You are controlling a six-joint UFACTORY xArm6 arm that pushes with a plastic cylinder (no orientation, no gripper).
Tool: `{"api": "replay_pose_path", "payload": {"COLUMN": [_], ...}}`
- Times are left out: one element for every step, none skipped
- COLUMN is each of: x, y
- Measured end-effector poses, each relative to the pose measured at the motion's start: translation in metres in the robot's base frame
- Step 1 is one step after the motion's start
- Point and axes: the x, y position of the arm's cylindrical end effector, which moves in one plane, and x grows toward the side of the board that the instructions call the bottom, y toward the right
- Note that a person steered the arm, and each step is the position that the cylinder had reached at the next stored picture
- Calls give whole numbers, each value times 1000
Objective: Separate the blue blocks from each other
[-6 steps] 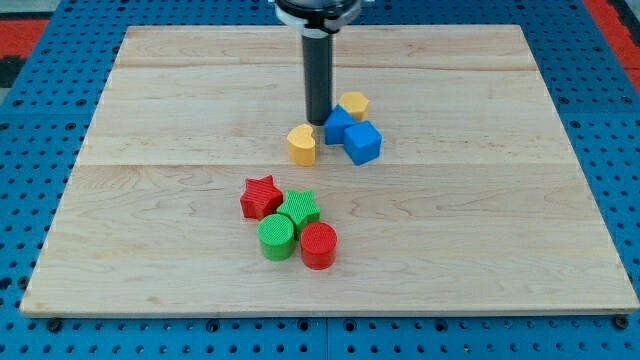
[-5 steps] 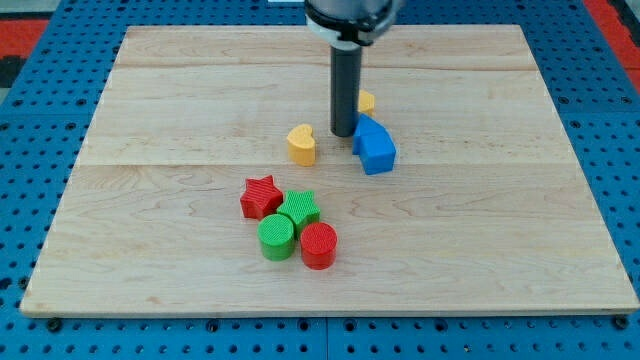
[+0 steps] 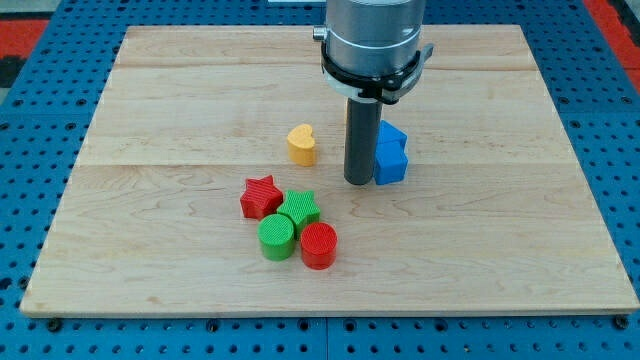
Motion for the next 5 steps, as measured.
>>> {"api": "replay_pose_path", "payload": {"x": [-2, -12, -38, -65, -68], "y": [23, 23, 30, 43, -5]}}
